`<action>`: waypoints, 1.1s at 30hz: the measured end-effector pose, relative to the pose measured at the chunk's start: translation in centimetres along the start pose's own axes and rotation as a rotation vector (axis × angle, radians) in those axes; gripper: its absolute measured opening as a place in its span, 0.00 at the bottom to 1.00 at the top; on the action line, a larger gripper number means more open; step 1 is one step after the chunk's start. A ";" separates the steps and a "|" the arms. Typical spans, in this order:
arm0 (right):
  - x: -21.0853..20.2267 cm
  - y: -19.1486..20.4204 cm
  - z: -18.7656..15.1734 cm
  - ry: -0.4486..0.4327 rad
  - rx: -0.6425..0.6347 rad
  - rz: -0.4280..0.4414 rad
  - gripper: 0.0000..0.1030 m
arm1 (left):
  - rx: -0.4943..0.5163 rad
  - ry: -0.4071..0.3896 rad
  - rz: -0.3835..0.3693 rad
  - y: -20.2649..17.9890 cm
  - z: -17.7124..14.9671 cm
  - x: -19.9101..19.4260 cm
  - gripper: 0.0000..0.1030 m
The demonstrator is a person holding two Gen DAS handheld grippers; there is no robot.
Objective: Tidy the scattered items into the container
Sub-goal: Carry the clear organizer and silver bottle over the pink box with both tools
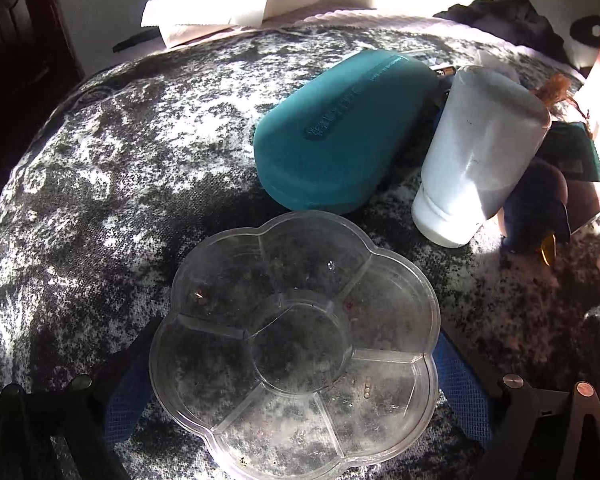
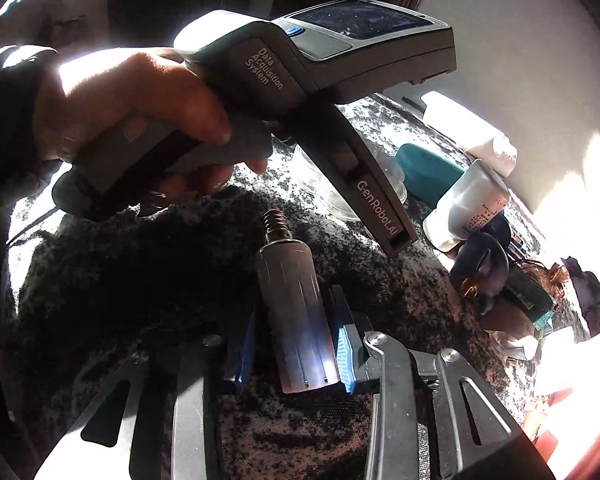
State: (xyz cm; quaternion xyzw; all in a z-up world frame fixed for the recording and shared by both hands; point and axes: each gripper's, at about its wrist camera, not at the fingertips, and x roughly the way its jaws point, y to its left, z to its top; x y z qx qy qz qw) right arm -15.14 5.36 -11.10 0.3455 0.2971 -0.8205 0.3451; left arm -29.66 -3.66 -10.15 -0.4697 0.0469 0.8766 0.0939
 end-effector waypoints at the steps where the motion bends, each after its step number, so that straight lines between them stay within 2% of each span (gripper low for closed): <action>1: -0.1 0.1 0.0 0.002 -0.004 0.006 0.28 | -0.002 -0.002 -0.001 0.0 0.0 -0.2 0.97; 9: -1.5 0.0 0.2 0.001 0.014 0.010 0.28 | -0.032 -0.064 -0.004 0.0 0.2 -2.9 0.97; 20: -4.1 -0.9 0.7 -0.026 0.056 -0.034 0.28 | -0.096 -0.136 0.000 1.3 0.5 -7.2 0.97; 33: -7.5 0.1 0.5 -0.075 0.078 -0.078 0.28 | -0.126 -0.209 -0.012 1.5 0.2 -11.4 0.97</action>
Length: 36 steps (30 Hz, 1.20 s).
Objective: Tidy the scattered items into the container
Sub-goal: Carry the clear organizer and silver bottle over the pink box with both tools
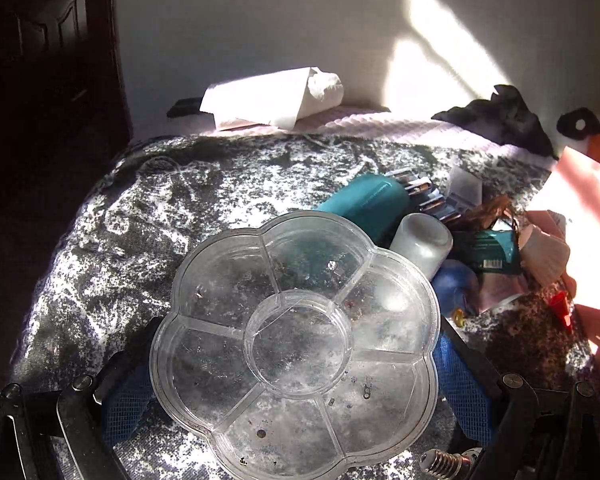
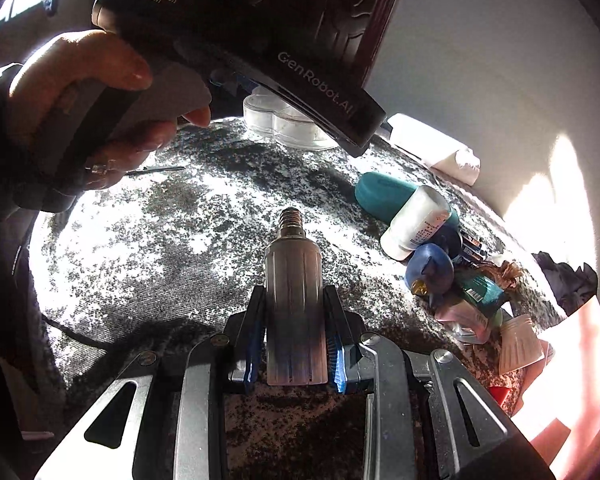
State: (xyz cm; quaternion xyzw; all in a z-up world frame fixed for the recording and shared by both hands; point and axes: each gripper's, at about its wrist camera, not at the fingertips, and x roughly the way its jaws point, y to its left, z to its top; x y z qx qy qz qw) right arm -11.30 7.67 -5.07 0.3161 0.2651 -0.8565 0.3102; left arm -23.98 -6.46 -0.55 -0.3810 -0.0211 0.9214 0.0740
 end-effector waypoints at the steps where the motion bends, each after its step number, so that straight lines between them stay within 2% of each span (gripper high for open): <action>1: -0.3 0.0 0.0 -0.004 0.003 -0.005 0.28 | -0.002 -0.007 -0.002 -0.1 0.0 -0.3 0.97; 10: -2.0 -2.0 0.3 -0.053 0.068 -0.056 0.28 | -0.024 -0.048 -0.020 -0.7 0.2 -2.7 0.97; 20: -6.7 -6.3 0.1 -0.136 0.207 -0.153 0.28 | -0.025 -0.078 -0.046 -3.1 0.6 -4.5 0.97; 25: -9.6 -8.7 -0.6 -0.180 0.269 -0.208 0.28 | 0.009 -0.113 -0.088 -6.5 1.7 -6.0 0.97; 36: -16.9 -14.4 -3.7 -0.276 0.408 -0.348 0.28 | 0.122 -0.180 -0.210 -16.9 4.6 -8.2 0.97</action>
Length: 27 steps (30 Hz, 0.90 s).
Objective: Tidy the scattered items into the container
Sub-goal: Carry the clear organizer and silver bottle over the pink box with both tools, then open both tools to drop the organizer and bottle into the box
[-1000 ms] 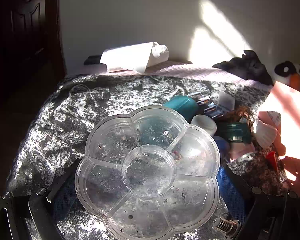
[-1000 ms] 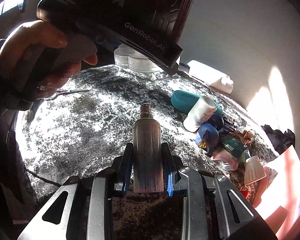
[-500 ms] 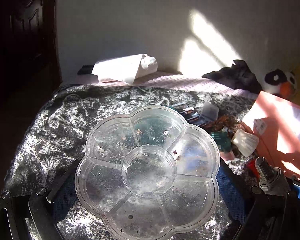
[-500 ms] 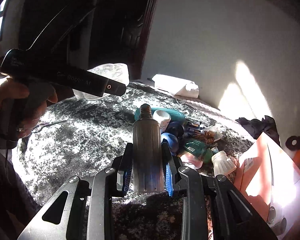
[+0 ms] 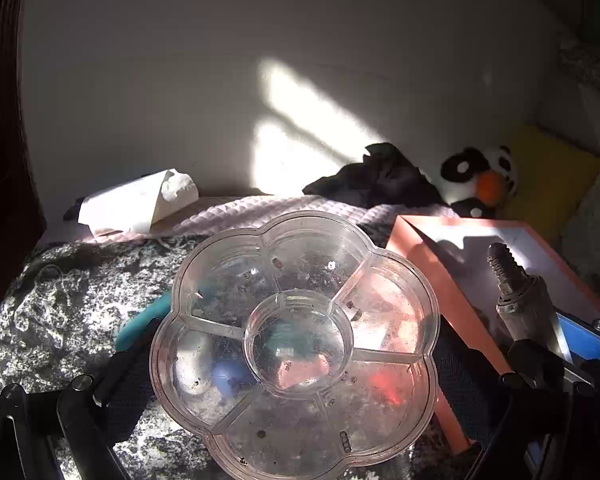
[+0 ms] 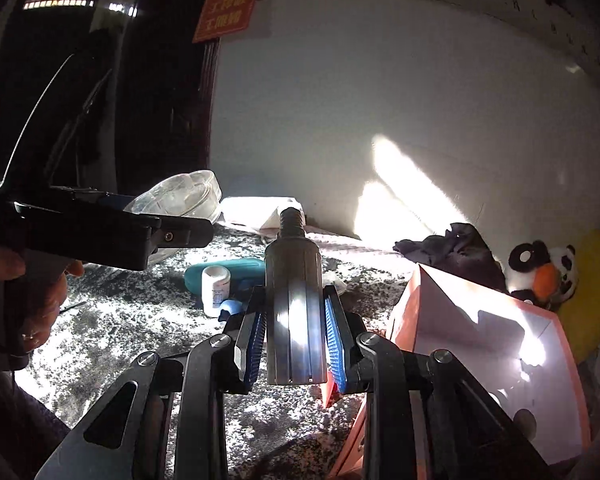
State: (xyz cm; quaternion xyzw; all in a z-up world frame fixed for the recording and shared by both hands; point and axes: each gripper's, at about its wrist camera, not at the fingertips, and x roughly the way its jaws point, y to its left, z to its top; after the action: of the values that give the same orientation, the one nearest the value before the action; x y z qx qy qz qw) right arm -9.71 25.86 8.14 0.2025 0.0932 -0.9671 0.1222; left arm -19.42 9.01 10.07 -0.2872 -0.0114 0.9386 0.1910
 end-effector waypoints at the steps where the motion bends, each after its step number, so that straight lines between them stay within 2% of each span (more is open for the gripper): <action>1: -0.5 -0.9 0.0 -0.007 0.014 -0.013 0.28 | 0.011 -0.005 -0.011 -1.0 0.4 0.1 0.97; 9: -4.7 -8.6 -0.5 -0.053 0.129 -0.121 0.28 | 0.099 -0.013 -0.102 -9.8 2.8 1.8 0.97; 16: -8.0 -15.4 -2.0 -0.060 0.208 -0.231 0.28 | 0.173 0.023 -0.175 -17.2 3.1 4.4 0.97; 20: -9.0 -19.0 -3.3 -0.047 0.253 -0.280 0.28 | 0.211 0.066 -0.204 -21.2 2.5 6.5 0.97; 27: -7.4 -24.6 -5.8 0.043 0.316 -0.344 0.28 | 0.259 0.135 -0.207 -25.5 1.6 10.5 0.97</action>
State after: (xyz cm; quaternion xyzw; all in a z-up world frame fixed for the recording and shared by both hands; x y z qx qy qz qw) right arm -7.73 52.11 9.20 0.2210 -0.0235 -0.9717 -0.0796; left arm -19.32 36.58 9.14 -0.3196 0.0929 0.8862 0.3223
